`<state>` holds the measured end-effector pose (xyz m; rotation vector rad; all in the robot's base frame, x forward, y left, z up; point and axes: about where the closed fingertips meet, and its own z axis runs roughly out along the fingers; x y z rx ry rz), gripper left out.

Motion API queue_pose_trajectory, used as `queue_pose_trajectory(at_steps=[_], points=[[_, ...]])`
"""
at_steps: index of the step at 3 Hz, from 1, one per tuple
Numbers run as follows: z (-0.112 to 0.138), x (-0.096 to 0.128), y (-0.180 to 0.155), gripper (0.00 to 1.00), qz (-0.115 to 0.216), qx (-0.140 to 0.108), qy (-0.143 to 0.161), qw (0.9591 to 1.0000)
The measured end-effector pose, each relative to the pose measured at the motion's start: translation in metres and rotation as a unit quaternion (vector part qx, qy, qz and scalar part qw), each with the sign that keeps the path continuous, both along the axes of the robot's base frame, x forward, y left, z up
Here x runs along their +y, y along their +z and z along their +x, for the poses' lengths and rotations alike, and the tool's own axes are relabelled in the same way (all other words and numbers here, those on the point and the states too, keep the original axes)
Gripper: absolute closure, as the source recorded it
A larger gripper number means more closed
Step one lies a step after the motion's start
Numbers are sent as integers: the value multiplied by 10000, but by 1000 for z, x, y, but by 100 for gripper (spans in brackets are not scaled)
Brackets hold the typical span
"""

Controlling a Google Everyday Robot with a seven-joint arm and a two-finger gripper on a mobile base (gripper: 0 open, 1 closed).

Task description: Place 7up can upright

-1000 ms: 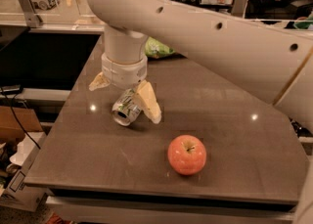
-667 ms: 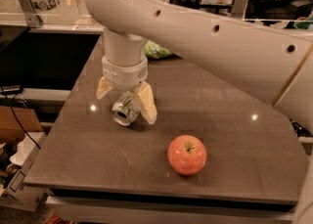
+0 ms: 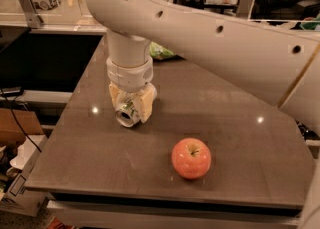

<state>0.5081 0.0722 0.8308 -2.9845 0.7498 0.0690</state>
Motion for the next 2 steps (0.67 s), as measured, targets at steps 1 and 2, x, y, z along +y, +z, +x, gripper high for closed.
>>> queue_pose_trajectory(at_steps=[1,2], points=[[2,0,12,88,72,-36,-127,9999],[5,2,33,100,315,30,-456,9985]])
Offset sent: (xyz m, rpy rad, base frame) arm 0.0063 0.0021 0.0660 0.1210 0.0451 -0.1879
